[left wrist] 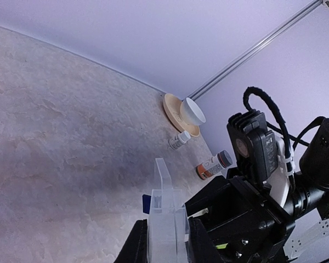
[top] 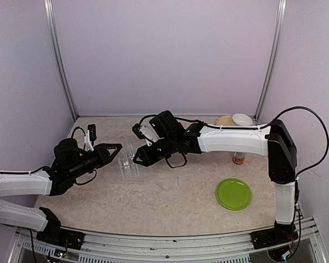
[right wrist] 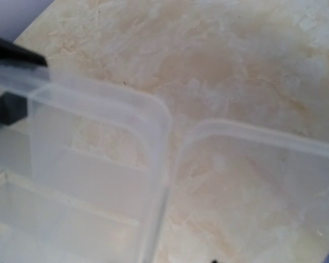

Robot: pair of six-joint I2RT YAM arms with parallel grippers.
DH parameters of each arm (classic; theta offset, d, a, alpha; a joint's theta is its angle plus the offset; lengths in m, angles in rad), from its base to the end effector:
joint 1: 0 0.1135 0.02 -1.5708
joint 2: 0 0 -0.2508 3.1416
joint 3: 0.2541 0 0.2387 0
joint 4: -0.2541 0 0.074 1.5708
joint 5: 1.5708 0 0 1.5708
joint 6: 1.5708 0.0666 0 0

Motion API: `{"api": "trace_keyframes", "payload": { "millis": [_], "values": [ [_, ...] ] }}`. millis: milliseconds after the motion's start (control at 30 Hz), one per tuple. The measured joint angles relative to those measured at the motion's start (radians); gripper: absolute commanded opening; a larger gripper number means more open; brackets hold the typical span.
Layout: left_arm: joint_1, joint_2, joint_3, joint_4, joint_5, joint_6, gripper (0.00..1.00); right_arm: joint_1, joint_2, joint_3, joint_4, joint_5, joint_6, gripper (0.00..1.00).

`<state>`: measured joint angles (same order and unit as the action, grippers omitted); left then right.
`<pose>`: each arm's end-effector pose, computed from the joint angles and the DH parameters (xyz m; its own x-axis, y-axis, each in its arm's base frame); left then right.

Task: Sort the pills into containers
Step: Pass from the left arm to the right

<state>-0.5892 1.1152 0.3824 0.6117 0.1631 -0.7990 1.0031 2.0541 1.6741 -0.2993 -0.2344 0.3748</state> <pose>0.2103 -0.1536 0.2119 -0.5590 -0.4769 -0.6783 0.4039 0.5578 -0.7251 0.2458 0.4141 0.2184 -0.6501 -0.3572 -0.6706 -0.7299 0.5388 0.4206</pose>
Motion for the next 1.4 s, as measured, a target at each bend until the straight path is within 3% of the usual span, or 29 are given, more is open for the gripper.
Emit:
{"api": "trace_keyframes", "payload": {
  "millis": [800, 967, 1233, 1400],
  "values": [
    [-0.054, -0.047, -0.006, -0.029, -0.127, 0.037, 0.16, 0.005, 0.024, 0.035, 0.016, -0.009, 0.061, 0.09],
    [-0.059, -0.049, -0.008, -0.029, -0.138, 0.039, 0.17, 0.005, 0.030, 0.040, 0.016, -0.005, 0.074, 0.00],
    [-0.061, -0.062, -0.014, -0.030, -0.157, 0.042, 0.26, 0.008, 0.046, 0.066, 0.011, 0.004, 0.079, 0.00],
    [-0.069, -0.071, -0.015, -0.029, -0.145, 0.043, 0.55, 0.008, 0.052, 0.074, 0.010, 0.012, 0.076, 0.00]
  ]
}}
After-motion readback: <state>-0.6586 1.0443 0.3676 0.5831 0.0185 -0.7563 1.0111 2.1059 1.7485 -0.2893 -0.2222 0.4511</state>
